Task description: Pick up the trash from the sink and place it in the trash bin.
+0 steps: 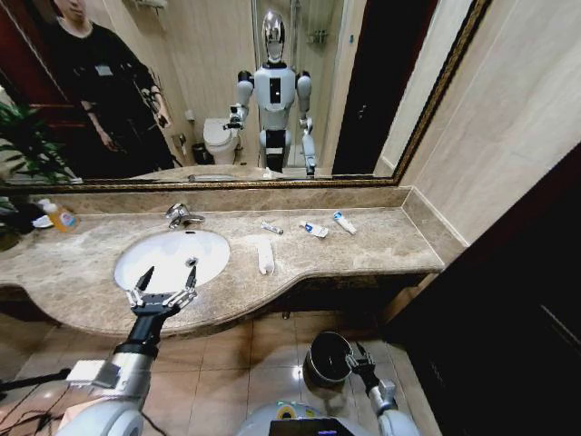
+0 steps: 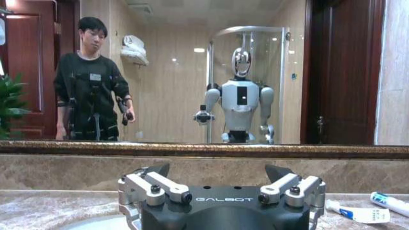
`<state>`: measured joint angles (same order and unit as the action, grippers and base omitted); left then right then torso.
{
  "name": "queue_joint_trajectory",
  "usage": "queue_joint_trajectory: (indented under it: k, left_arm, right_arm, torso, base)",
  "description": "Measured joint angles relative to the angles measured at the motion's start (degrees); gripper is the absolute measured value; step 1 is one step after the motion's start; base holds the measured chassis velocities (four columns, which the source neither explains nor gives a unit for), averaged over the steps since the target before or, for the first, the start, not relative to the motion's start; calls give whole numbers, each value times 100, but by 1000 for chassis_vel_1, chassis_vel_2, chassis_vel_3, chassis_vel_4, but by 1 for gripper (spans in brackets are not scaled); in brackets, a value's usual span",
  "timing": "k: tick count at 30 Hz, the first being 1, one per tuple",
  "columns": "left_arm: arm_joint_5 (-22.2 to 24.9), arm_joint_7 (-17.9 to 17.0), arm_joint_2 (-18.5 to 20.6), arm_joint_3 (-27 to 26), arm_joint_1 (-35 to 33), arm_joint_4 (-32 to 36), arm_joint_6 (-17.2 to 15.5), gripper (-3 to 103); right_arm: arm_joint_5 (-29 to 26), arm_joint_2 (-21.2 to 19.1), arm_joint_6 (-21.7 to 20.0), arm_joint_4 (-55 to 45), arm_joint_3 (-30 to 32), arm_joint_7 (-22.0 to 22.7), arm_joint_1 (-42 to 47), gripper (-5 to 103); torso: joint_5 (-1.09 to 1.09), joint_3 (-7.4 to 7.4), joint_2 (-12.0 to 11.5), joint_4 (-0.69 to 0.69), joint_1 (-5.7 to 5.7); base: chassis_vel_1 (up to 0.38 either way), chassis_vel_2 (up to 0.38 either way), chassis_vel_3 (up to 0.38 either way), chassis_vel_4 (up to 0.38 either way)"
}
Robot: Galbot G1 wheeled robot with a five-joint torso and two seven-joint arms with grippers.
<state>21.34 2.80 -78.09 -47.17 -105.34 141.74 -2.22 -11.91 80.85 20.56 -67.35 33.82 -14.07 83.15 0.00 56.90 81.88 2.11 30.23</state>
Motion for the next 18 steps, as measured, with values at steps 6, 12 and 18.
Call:
queue_joint_trajectory:
  k: [6, 12, 18]
  left_arm:
    - [0, 0, 0, 0, 0, 0, 0, 100]
    - [0, 0, 0, 0, 0, 0, 0, 100]
    - [0, 0, 0, 0, 0, 0, 0, 100]
  right_arm:
    - [-11, -14, 0, -79, 0, -6, 44, 88]
    - [-141, -54, -84, -643, 17, -23, 277, 100]
    - [-424, -235, -420, -1907, 43, 106, 777, 100]
  torso:
    - [0, 0, 0, 0, 0]
    - [1, 0, 0, 0, 0]
    - [0, 0, 0, 0, 0]
  base:
    - [0, 0, 0, 0]
    - [0, 0, 0, 0]
    - [0, 0, 0, 0]
